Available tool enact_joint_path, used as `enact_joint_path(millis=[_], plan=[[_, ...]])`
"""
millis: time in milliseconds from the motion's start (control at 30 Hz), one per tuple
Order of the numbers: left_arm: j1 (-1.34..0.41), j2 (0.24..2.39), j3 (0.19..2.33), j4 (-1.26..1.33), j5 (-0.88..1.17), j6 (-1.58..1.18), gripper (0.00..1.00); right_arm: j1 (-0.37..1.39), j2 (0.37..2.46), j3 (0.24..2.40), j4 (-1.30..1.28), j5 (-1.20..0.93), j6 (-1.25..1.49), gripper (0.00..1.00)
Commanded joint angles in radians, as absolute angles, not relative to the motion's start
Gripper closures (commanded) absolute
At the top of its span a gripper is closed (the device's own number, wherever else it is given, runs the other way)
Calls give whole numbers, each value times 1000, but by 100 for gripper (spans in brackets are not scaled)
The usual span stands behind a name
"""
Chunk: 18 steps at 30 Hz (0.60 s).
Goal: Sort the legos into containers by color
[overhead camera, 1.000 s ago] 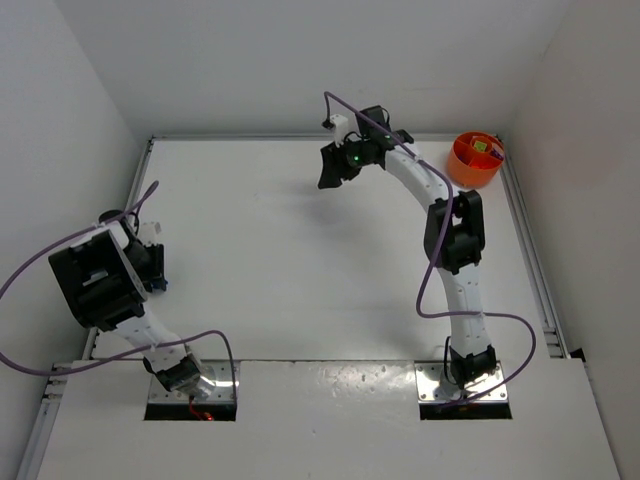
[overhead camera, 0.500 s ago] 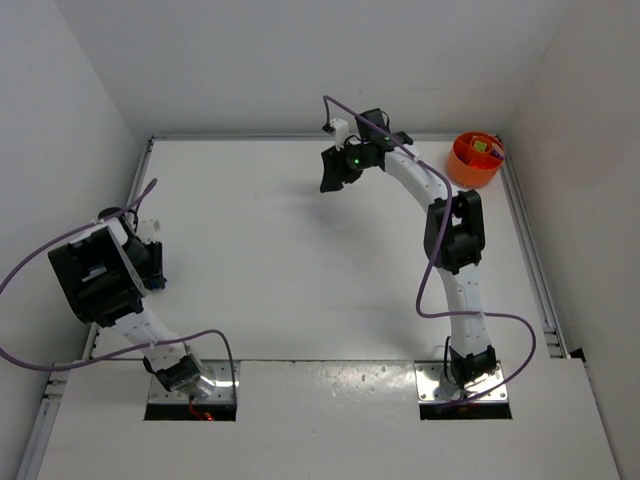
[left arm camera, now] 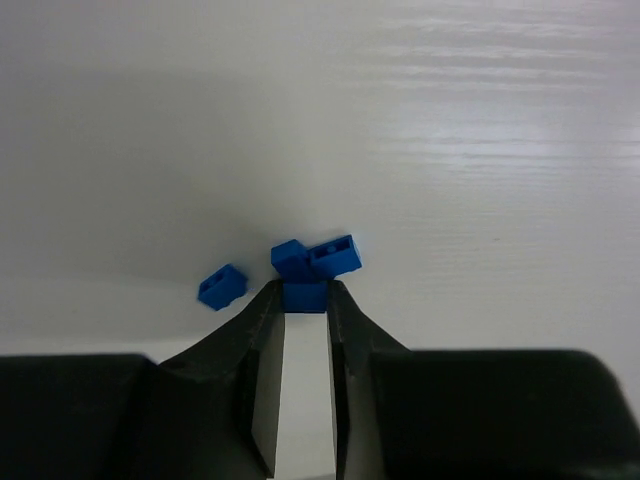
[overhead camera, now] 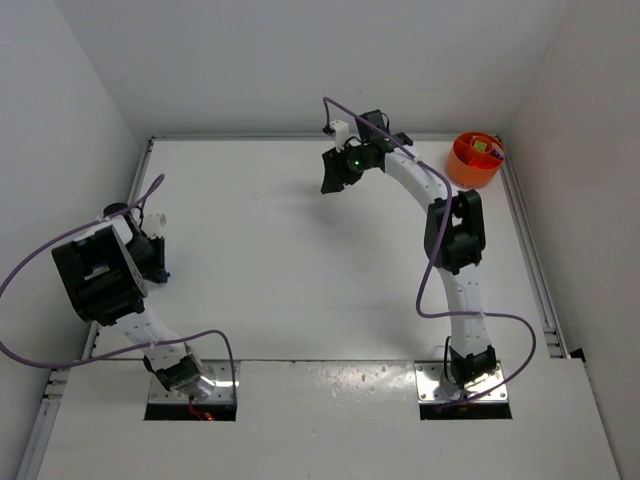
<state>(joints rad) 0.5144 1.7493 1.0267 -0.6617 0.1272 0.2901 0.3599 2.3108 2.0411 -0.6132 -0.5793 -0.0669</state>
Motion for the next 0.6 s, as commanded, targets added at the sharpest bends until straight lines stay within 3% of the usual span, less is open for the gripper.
enact_joint_path(millis=[0,167,567], plan=[[471,1729,986,-604,307,328,84,359,2220,2025,-591,-604,-69,46],[393,1640,977,-624,478,365,84,359,2200,1985,-572,-659,-11,46],[173,1585,1095,-536,928,302,84,359,2171,1924,-433,-1061,210,46]])
